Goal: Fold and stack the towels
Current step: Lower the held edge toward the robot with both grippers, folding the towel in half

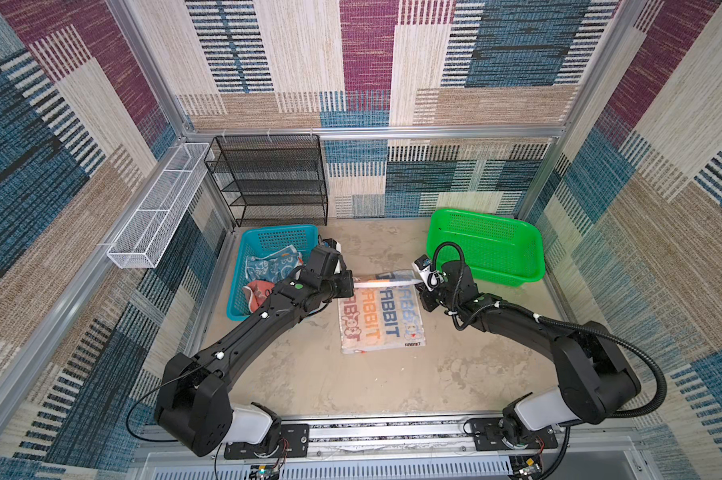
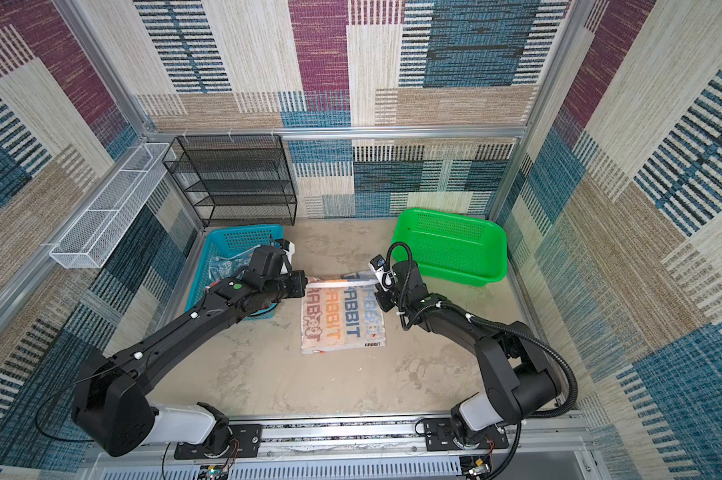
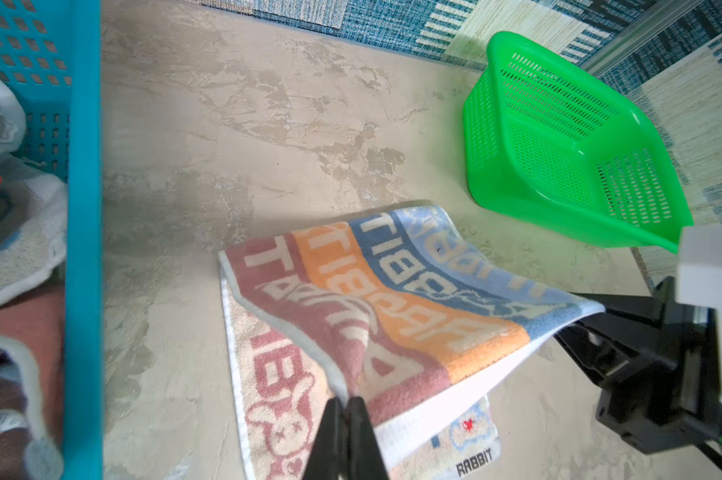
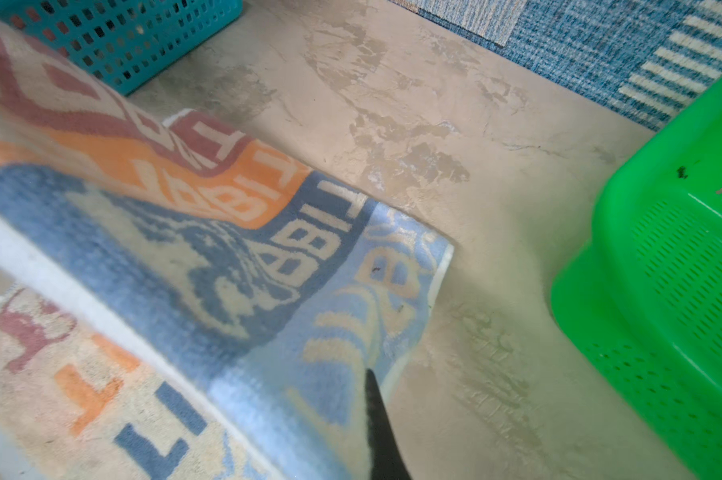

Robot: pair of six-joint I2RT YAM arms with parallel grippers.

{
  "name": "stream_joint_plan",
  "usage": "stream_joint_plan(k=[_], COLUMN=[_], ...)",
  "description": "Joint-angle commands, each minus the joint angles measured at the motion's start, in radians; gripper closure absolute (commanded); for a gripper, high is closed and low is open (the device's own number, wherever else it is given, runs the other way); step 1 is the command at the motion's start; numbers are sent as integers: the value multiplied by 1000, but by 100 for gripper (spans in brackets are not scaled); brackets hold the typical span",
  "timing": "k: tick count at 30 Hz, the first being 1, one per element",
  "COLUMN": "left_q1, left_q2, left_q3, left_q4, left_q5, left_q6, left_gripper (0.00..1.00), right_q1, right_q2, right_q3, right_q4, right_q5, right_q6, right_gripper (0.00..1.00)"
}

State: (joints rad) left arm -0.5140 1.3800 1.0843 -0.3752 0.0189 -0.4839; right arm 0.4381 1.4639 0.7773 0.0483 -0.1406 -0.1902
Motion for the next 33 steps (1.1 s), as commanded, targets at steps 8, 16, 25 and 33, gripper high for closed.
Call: stream_joint_plan(k=[8,16,25,33], left_q1=[-17,-54,-82,-112], left_q2=[-62,-61,-87,-135], left_q3=[-141,-238,-289,-347], left_q4=[-20,51,54,65], left_q5=[-32,-24,-41,-28], left_q6=[-47,-82,-78,-96], left_gripper=[100,100,100,100], right_q1=[2,11,18,17], right_q2=[-89,-115,-181,-307], right_q3=[-122,-119,-238,-302], right_q4=[-44,-124,-143,-133], right_q5=[-74,-133,-225,-237], right_q6=[200,294,390,451], right_gripper=[98,83,71,48])
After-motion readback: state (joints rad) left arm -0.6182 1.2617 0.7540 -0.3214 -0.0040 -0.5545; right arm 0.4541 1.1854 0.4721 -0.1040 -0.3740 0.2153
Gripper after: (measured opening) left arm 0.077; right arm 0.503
